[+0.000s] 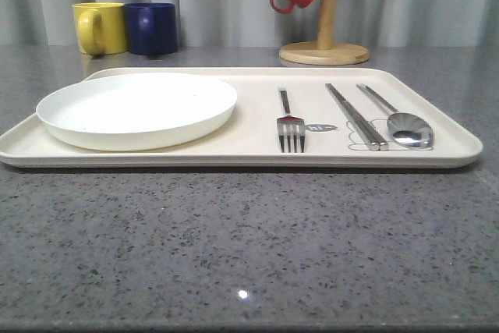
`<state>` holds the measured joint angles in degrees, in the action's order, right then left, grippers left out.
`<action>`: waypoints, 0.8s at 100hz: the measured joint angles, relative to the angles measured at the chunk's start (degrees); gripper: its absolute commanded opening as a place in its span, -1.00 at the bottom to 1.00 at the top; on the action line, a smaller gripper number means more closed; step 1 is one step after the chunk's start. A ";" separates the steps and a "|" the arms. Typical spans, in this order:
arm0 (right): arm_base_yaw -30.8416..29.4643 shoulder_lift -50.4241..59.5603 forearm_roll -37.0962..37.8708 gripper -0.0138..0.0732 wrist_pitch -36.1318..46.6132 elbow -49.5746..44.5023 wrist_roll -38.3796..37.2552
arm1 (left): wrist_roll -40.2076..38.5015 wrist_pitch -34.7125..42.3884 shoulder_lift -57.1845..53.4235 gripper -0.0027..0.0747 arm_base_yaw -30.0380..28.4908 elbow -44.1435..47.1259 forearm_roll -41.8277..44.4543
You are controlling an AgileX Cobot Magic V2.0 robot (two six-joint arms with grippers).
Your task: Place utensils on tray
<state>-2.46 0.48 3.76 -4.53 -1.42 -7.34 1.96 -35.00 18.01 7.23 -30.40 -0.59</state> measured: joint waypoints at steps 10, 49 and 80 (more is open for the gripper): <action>0.00 0.00 0.00 -0.82 0.00 0.00 0.00 | 0.00 8.78 -2.81 -0.98 -1.70 5.09 1.90; 0.00 0.00 -0.02 -0.82 0.00 0.00 0.04 | -7.45 26.11 -17.46 -0.98 -6.38 27.83 4.73; 0.00 0.00 -0.24 -0.82 -0.13 0.00 0.13 | -7.64 30.43 -18.28 -0.98 -6.99 30.65 3.89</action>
<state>-2.46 0.48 3.52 -4.65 -1.42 -7.21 -5.68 -4.58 -0.27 0.23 0.25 3.30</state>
